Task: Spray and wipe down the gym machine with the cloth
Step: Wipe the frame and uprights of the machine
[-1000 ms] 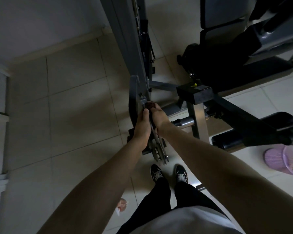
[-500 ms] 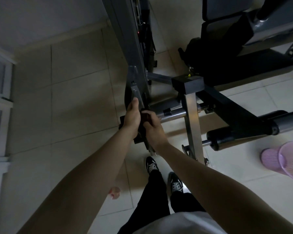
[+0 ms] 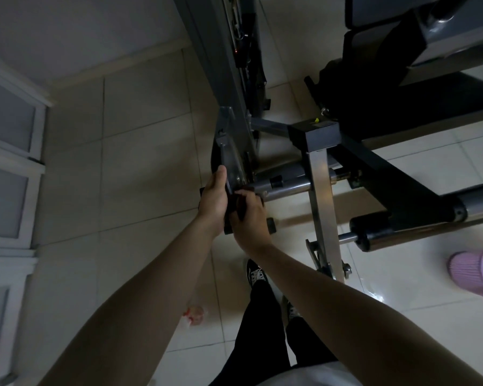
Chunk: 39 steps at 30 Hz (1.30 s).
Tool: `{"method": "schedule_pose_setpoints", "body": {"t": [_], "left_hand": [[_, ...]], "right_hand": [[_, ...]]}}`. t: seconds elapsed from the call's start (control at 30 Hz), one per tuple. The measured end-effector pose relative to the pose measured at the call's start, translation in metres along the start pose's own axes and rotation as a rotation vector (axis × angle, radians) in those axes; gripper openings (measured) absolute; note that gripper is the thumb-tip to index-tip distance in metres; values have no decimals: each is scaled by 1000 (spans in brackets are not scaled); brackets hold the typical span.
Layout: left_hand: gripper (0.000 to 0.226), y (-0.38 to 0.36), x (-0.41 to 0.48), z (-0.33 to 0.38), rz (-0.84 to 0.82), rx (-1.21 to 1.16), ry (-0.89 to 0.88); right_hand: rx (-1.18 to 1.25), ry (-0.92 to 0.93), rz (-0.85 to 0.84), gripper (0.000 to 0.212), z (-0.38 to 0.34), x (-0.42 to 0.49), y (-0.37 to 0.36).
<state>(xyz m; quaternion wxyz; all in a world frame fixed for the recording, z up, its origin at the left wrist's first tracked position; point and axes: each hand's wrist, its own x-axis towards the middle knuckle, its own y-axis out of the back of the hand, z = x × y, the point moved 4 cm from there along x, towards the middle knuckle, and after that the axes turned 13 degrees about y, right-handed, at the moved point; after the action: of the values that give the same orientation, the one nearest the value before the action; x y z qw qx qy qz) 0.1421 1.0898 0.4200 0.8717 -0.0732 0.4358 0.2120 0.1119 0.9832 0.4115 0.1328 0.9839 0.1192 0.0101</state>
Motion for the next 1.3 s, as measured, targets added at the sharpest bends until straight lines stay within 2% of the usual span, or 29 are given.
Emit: {"method": "schedule_pose_setpoints", "body": {"t": [0.2,0.33,0.5,0.57,0.7,0.83,1.0,1.17,1.3], "left_hand": [[46,4,-19,9,-11,37,-15],[49,9,-25,8,-51,-61,51],[42,13,-30,8,-72,-100,54],[45,14,-33,7,-78,-95,59],[36,16,-39,-4,-57,-100,95],[40,13,-45,-13,-31,-125,114],[39,10,-61,-12,0,-58,77],[47,13,-69,0,-64,-66,23],[58,20,-59,15,-129,37,-4]], "right_hand": [[-208,42,-27,49,-23,35,-3],[-249,22,-27,56,-34,48,-5],[-233,-92,15,50,-51,83,-9],[-268,-127,-8,51,-56,82,-10],[-386,-79,-96,49,-56,57,-4],[-423,-70,-143,46,-42,27,1],[-430,-110,-214,29,-26,9,6],[-453,-93,-166,42,-64,55,4],[-466,-135,-179,51,-78,93,0]]}}
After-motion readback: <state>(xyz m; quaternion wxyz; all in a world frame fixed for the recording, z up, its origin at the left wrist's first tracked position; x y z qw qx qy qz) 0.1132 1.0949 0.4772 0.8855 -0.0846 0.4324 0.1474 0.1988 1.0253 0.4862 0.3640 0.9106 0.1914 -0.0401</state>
